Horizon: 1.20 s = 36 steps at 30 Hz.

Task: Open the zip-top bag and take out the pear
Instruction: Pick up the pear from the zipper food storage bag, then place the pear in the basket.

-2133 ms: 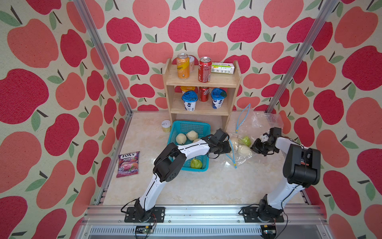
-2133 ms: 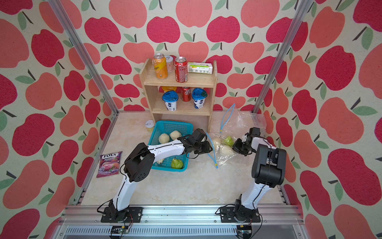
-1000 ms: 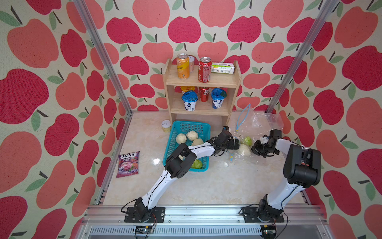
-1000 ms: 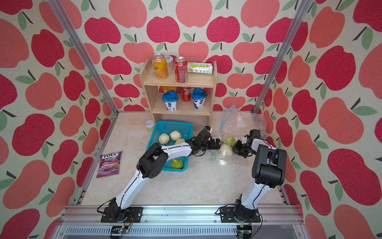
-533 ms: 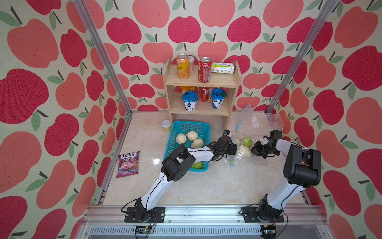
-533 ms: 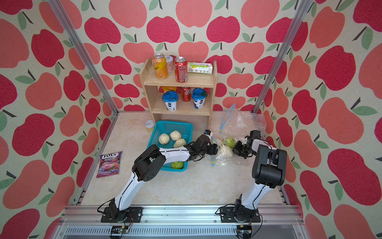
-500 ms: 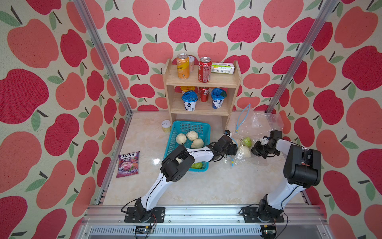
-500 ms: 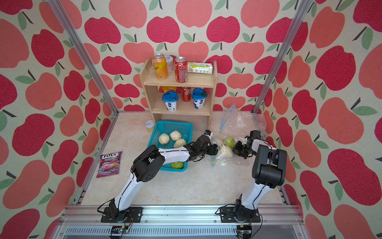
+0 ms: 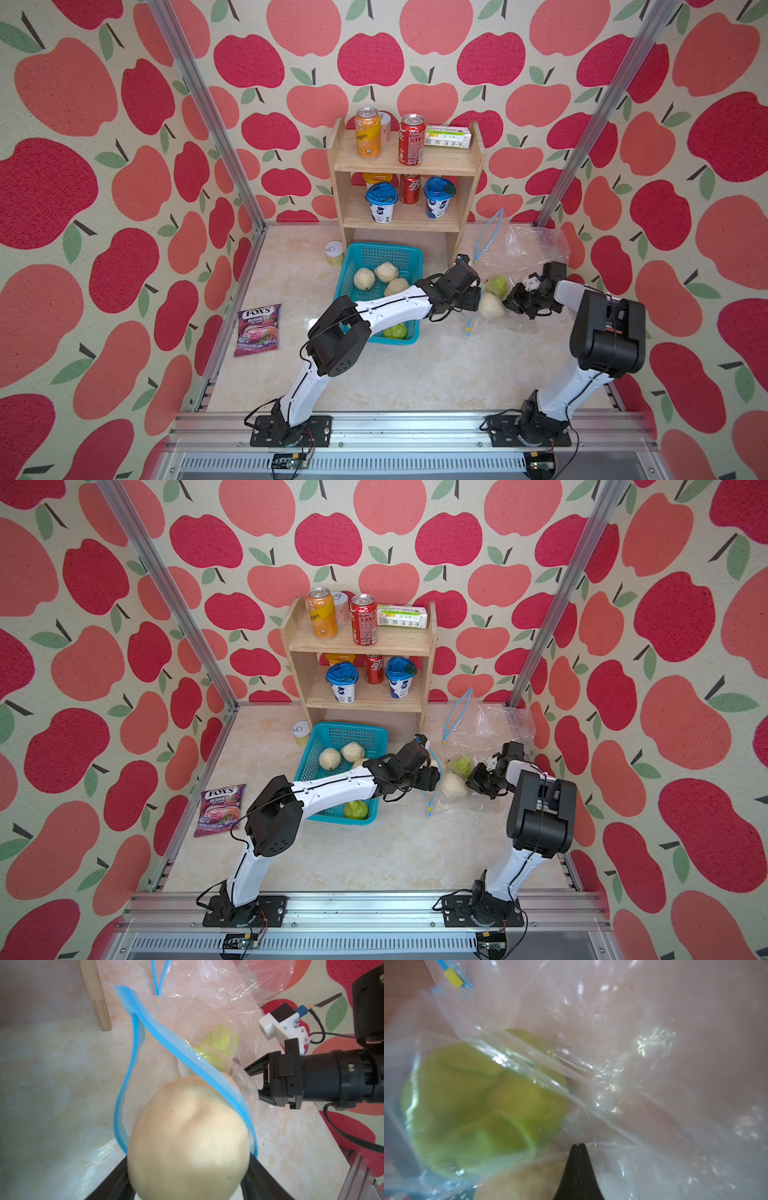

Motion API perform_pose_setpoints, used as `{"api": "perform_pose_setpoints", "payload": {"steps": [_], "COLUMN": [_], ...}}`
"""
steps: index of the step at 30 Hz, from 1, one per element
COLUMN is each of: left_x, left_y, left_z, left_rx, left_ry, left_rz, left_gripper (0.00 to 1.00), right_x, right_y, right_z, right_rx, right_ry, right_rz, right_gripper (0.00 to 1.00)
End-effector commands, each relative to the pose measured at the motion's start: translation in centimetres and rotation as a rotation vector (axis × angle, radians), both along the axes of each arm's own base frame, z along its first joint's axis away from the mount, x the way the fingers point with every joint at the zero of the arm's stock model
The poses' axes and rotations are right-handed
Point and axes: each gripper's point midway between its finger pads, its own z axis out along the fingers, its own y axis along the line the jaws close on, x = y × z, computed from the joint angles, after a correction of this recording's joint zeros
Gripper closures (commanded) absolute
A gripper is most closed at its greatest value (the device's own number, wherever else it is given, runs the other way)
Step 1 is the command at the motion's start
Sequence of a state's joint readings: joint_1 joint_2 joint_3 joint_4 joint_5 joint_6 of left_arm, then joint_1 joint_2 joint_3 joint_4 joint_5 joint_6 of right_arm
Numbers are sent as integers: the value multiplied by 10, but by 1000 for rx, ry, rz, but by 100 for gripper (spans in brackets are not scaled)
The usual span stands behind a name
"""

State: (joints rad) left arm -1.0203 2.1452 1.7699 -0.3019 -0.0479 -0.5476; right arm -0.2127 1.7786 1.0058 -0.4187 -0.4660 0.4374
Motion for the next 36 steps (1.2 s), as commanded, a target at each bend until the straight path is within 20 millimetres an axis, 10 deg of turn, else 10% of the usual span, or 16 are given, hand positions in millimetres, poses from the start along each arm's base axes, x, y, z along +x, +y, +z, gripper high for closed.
{"api": "perform_pose_setpoints", "payload": {"steps": [1, 13, 20, 27, 30, 36], "left_x": [-14, -30, -13, 7, 7, 10], "left_y": [25, 72, 167, 248, 262, 272], "left_z": [19, 68, 111, 79, 56, 24], "left_rx": [130, 178, 71, 67, 60, 79], "left_ry": [11, 9, 23, 115, 155, 224], "left_rz": [-11, -40, 92, 226, 245, 275], "left_gripper": [42, 45, 43, 43, 44, 20], "right_x": [9, 12, 15, 7, -2, -27], "right_y": [-2, -3, -4, -1, 3, 8], "right_z": [11, 12, 30, 70, 83, 88], "right_rx": [12, 6, -8, -54, -76, -132], "right_ry": [-32, -39, -73, -135, -157, -145], "right_rz": [-18, -3, 9, 34, 53, 80], "right_gripper": [100, 100, 99, 80, 54, 45]}}
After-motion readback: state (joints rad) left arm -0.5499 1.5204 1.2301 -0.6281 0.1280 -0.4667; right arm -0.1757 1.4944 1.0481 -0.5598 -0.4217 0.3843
